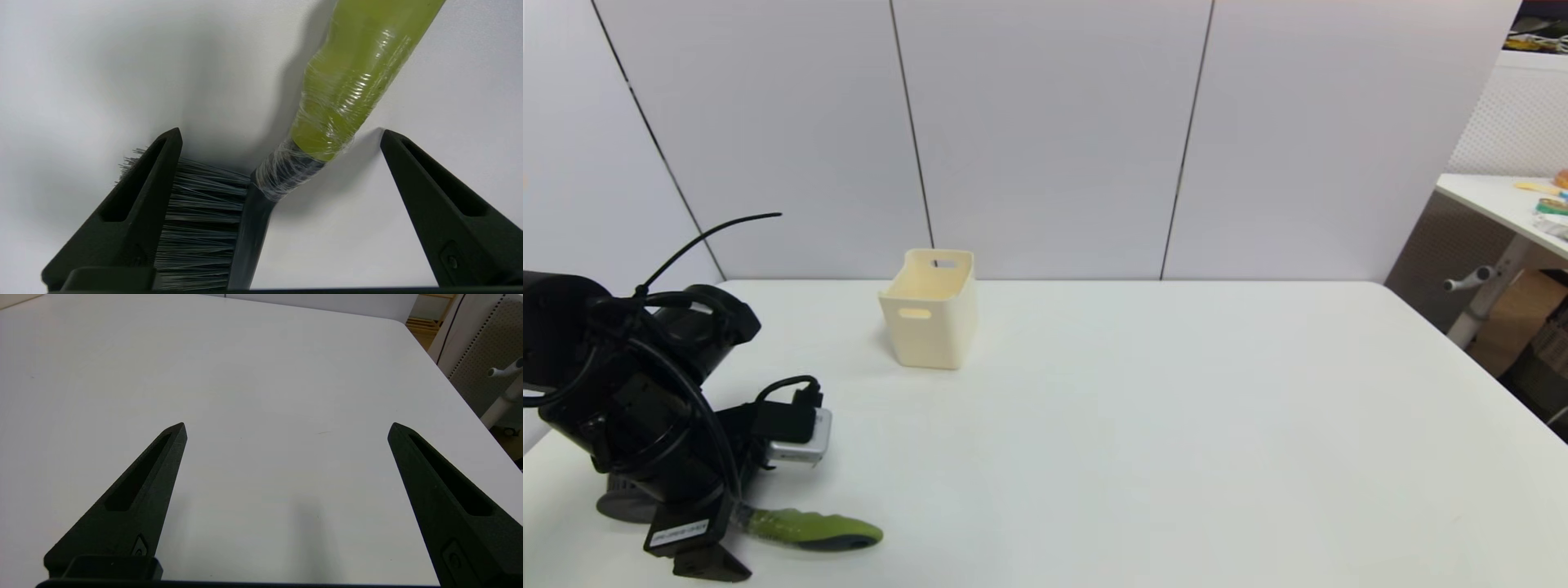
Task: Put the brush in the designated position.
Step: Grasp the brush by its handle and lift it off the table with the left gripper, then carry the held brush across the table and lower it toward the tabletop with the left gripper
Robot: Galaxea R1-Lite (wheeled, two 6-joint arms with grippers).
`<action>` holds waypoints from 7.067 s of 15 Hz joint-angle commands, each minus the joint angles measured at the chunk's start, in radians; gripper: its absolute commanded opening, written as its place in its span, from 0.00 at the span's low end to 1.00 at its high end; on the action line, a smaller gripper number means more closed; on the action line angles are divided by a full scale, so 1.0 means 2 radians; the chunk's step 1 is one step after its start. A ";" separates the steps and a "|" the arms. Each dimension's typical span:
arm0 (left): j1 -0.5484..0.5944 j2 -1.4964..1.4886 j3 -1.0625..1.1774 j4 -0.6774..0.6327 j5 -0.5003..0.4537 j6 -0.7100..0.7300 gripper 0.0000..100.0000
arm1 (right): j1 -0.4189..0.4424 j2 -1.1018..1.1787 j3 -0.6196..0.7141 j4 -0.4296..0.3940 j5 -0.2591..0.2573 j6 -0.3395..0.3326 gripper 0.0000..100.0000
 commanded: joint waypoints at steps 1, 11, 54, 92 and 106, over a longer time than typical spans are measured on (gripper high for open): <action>0.000 0.003 0.000 0.007 -0.001 0.004 1.00 | 0.000 0.001 0.001 0.000 0.001 0.000 1.00; 0.009 0.007 -0.001 0.007 -0.030 0.004 0.00 | 0.000 0.001 0.001 0.000 0.001 0.000 1.00; -0.198 -0.030 -0.290 0.137 -0.022 -0.022 0.00 | 0.000 0.001 0.001 0.000 0.001 0.000 1.00; -0.348 0.153 -0.490 0.149 -0.070 0.229 0.00 | 0.000 0.001 0.001 0.000 0.001 0.000 1.00; -0.337 0.143 -0.497 0.152 -0.057 0.087 0.00 | 0.000 0.001 0.001 0.000 0.001 0.000 1.00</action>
